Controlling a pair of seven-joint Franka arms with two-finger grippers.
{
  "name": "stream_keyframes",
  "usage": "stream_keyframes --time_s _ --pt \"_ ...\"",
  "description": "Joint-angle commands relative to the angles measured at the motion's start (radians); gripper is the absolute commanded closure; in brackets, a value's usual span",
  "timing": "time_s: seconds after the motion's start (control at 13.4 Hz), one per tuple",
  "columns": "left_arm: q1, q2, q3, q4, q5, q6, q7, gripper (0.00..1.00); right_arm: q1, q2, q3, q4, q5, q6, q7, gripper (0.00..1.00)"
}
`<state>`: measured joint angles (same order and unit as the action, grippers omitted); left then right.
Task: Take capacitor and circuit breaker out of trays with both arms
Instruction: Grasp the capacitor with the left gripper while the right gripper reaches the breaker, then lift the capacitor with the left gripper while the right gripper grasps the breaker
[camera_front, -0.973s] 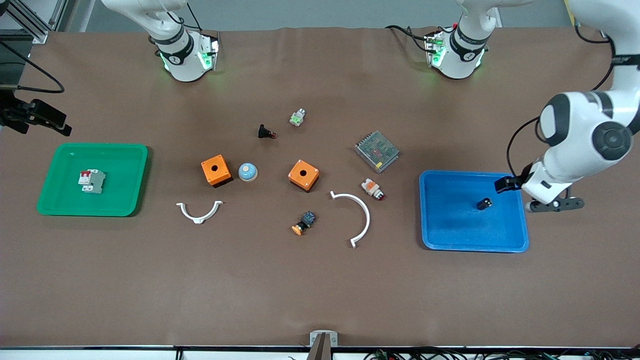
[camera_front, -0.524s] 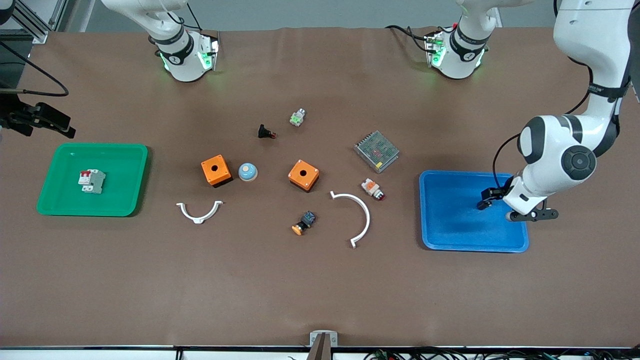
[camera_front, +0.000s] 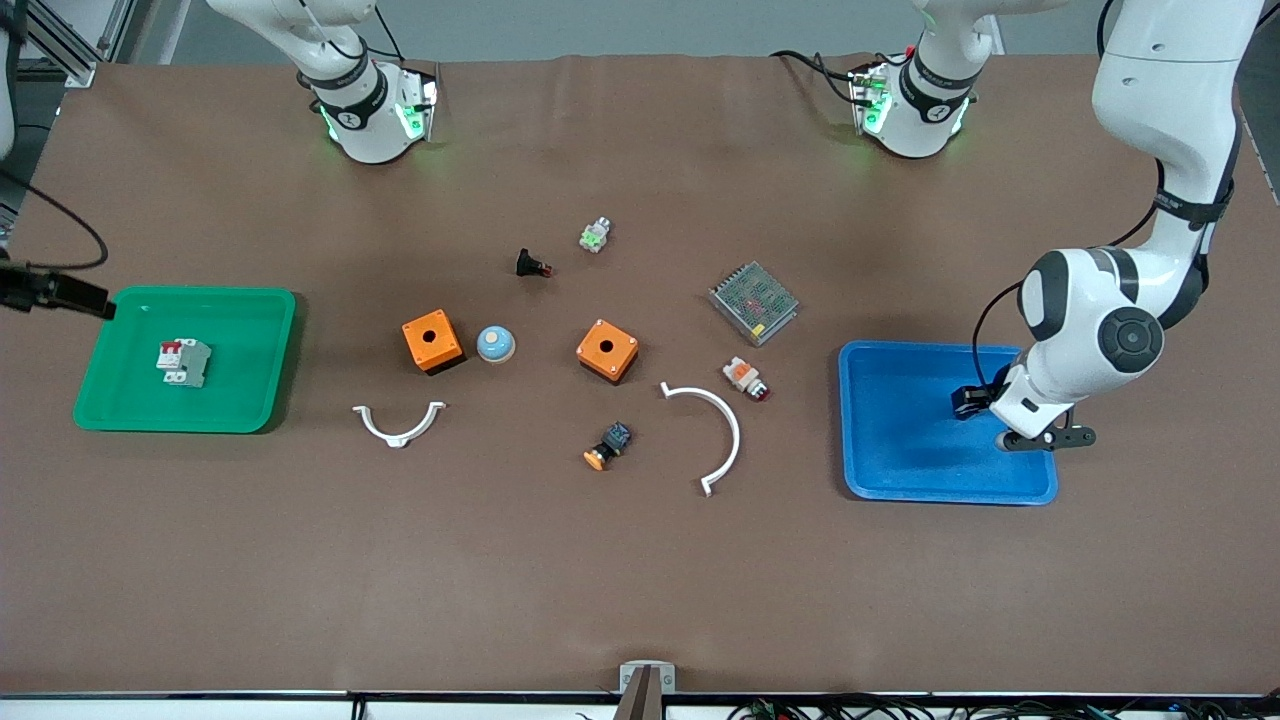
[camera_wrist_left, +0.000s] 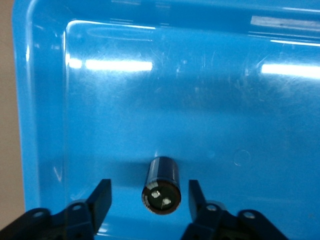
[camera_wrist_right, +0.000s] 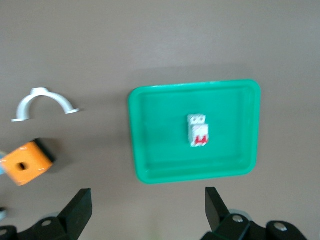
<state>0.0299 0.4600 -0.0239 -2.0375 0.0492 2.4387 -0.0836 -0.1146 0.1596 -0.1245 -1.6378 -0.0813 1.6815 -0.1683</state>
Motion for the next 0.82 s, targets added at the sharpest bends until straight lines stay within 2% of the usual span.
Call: stream_keyframes --time_s 0.0,0.22,0.37,0.52,0.75 --pt "0.005 0.02 -0.007 0.014 -0.017 0.016 -0.001 0.54 -0.06 0.089 0.013 0.018 -0.023 0.07 -0.103 0.0" --pt "-0.002 0.02 -0.007 0.02 -0.029 0.016 -0.001 0.87 -0.102 0.149 0.014 -0.037 -0.02 0.173 -0.108 0.0" --pt "-0.004 0.005 -0.008 0.02 -0.029 0.005 0.004 0.99 -0.126 0.164 0.014 -0.104 -0.014 0.281 -0.143 0.0" --pt "-0.004 -0.047 -0.024 0.017 -0.031 -0.024 -0.005 0.99 -0.16 0.179 0.014 -0.164 -0.012 0.38 -0.206 0.0" --pt "-0.002 -0.125 -0.076 0.02 -0.031 -0.102 -0.022 0.99 -0.203 0.213 0.016 -0.212 -0.009 0.449 -0.249 0.0"
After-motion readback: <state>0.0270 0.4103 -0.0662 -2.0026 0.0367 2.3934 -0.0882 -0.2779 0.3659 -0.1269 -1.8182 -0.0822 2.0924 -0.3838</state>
